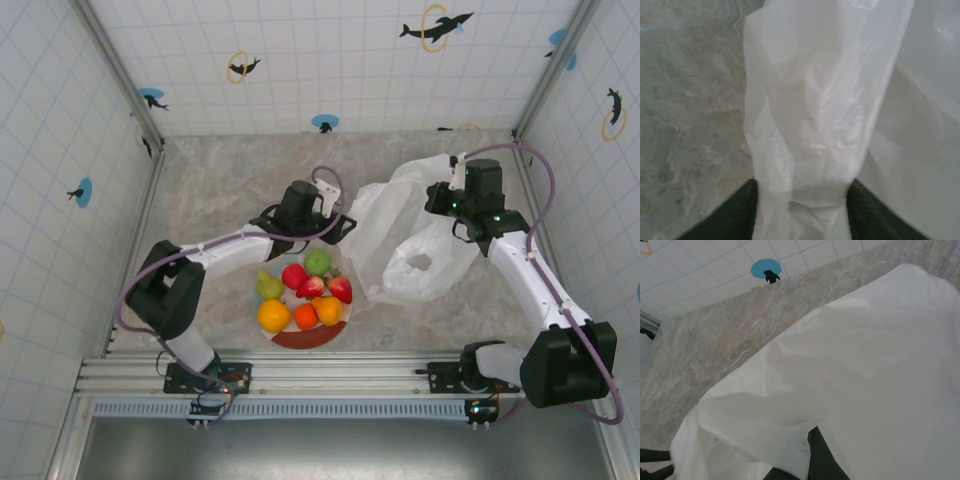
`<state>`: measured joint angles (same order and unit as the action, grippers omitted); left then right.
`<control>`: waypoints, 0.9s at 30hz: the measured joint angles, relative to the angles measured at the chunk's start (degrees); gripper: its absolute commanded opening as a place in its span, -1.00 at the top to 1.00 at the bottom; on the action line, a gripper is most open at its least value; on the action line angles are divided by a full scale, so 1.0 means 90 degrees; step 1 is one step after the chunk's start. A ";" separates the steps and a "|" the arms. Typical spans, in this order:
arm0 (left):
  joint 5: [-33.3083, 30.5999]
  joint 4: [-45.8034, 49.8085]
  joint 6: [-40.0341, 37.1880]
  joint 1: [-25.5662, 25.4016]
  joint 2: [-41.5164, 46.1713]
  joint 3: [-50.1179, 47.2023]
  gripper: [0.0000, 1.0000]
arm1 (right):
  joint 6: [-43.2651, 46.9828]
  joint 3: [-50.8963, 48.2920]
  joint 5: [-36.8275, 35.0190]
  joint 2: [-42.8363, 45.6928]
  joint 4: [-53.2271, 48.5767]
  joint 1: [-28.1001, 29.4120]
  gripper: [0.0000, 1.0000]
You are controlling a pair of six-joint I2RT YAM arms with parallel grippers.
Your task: Place the fruits into the plastic bag
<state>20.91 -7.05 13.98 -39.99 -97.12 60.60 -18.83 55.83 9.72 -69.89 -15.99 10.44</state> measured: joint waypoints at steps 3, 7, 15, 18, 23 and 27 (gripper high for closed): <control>0.0177 0.0010 -0.0027 0.0000 -0.0267 0.0381 1.00 | 0.0403 0.0002 -0.0459 0.0000 -0.0182 0.0061 0.82; 0.0384 -0.0112 0.0002 0.0000 -0.0294 0.0469 1.00 | 0.0865 0.0002 -0.1469 0.0000 -0.0510 0.0328 0.57; 0.0629 -0.0287 0.0284 0.0000 -0.0294 0.0469 1.00 | 0.1265 -0.0155 -0.2718 -0.0129 -0.0692 0.0869 0.10; 0.0636 -0.0325 0.0340 0.0000 -0.0294 0.0469 1.00 | 0.1256 -0.0199 -0.2849 -0.0296 -0.0699 0.1001 0.03; 0.0629 -0.0423 0.0452 0.0000 -0.0294 0.0469 1.00 | 0.1200 -0.0274 -0.2963 -0.0483 -0.0692 0.1287 0.25; 0.0520 -0.0415 0.0454 0.0000 -0.0294 0.0469 1.00 | 0.1202 -0.0282 -0.3111 -0.0495 -0.0799 0.1418 0.80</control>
<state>25.58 -10.79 18.06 -39.99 -99.77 64.82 -8.01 53.30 -18.28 -74.35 -23.18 23.20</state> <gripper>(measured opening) 0.045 0.212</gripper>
